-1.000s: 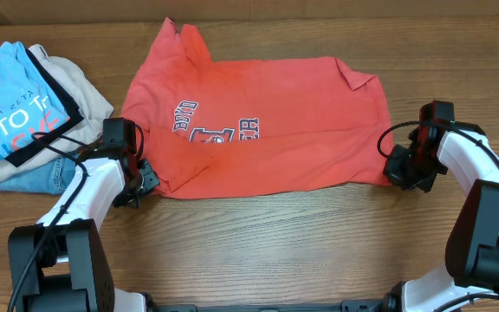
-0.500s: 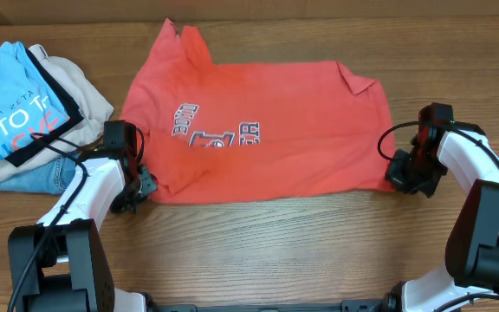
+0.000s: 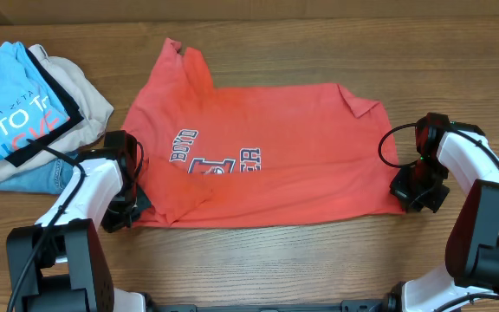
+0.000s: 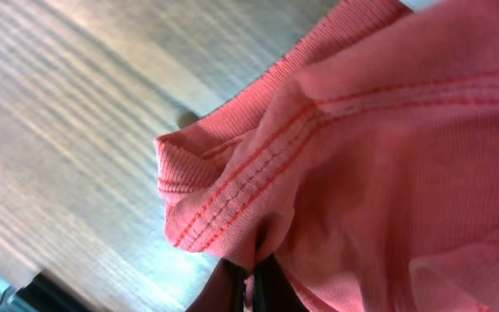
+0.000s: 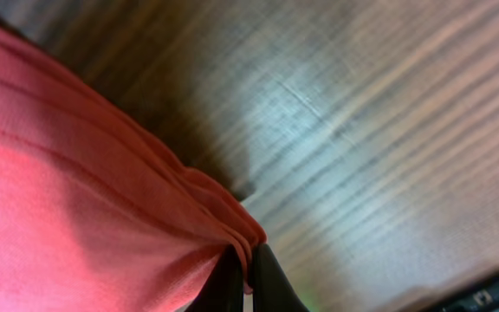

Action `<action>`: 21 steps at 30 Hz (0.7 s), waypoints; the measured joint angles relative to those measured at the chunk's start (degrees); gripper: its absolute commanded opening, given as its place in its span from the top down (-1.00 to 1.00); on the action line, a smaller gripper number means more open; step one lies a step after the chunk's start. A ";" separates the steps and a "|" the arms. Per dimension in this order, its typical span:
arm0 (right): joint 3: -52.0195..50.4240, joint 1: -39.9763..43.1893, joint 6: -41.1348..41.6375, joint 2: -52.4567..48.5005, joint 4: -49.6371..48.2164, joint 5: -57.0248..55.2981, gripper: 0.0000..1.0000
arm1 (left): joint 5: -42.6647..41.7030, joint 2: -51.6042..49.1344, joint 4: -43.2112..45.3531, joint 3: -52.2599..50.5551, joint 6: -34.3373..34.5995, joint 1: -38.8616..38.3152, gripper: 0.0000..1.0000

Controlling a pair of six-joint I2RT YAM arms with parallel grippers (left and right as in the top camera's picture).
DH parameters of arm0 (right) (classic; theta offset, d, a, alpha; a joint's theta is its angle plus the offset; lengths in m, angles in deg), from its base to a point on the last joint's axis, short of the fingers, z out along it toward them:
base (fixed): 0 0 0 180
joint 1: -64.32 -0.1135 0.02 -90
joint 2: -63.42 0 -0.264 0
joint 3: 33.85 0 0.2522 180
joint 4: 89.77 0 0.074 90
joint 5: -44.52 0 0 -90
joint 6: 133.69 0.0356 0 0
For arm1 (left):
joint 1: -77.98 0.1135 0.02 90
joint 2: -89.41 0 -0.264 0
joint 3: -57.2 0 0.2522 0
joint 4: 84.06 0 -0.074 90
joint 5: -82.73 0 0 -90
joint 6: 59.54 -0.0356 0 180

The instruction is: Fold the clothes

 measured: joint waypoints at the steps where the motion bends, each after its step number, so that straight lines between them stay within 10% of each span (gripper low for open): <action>1: 0.00 0.00 0.37 -0.02 0.39 -0.17 0.92 | 0.20 0.00 -0.37 0.00 0.07 0.37 0.92; 21: -3.39 0.00 4.66 0.85 0.98 -0.98 0.92 | -0.35 0.00 -2.73 0.00 -0.07 1.55 0.92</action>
